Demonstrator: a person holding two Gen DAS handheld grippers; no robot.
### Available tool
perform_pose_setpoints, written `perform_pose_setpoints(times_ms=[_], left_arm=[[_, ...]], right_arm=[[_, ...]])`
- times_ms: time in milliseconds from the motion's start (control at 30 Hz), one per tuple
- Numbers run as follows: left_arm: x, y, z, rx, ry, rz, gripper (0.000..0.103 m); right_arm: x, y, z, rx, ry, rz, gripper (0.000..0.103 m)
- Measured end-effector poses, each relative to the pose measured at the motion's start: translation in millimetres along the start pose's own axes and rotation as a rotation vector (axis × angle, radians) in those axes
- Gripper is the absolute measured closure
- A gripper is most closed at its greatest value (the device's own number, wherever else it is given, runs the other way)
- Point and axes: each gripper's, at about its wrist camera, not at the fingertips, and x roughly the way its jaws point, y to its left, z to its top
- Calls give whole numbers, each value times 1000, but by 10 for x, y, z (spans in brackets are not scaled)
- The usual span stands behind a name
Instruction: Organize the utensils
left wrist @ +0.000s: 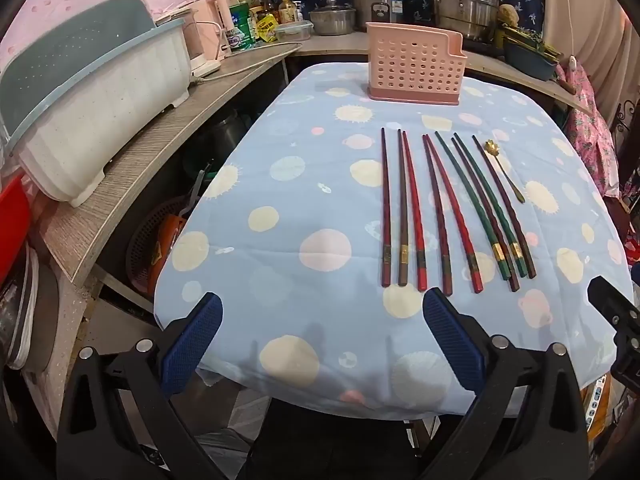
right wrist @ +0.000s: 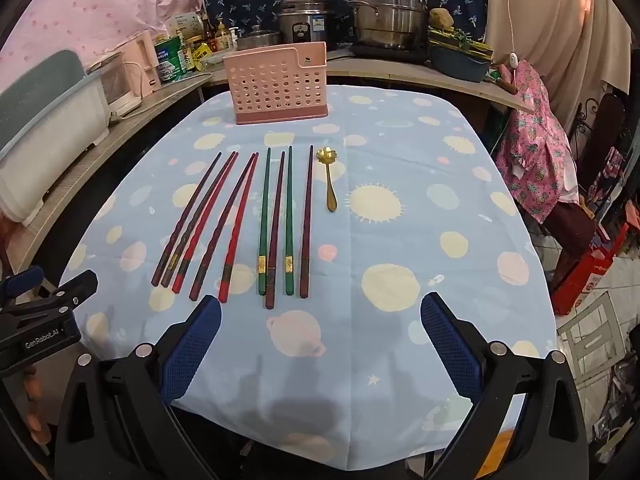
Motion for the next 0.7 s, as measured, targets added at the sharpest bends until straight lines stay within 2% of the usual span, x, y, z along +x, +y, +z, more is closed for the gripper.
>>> perform_pose_setpoints(times_ms=[267, 700], left_arm=[[-108, -108, -72, 38, -8, -10, 7], [-154, -91, -67, 39, -3, -15, 7]], right_arm=[[-60, -54, -9, -2, 6, -21, 7], [-161, -40, -78, 18, -9, -17, 7]])
